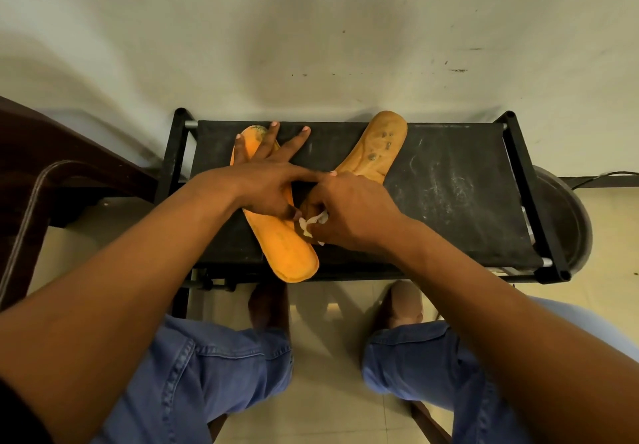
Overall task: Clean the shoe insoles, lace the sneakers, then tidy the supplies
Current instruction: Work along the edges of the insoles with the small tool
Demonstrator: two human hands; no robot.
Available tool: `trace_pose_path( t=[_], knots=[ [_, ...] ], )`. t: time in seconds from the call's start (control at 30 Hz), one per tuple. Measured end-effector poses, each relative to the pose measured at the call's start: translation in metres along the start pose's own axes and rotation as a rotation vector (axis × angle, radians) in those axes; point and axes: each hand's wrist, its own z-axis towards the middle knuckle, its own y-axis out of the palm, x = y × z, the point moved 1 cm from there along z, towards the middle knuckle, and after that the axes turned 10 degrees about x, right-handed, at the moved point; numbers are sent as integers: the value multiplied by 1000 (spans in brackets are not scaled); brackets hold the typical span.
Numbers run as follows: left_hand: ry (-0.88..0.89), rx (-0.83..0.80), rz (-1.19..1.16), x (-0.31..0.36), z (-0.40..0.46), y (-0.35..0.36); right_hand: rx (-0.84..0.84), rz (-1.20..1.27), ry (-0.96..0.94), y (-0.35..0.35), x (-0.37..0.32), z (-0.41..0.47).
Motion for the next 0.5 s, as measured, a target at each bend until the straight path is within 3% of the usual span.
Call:
trace_pose_path(
  t=[0.1,0.23,0.4,0.5],
  knots=[
    [-2,6,10,1,0,0,26,-14,55,-1,2,0],
    [-4,-8,-6,0,-1,0,-61,75,58,3,-6,0],
    [-16,0,28,4,-1,-1,-100,-159,165,-10,10,2],
    [-17,-17,22,4,-1,-3,-100,-159,193,-10,15,3]
  ],
)
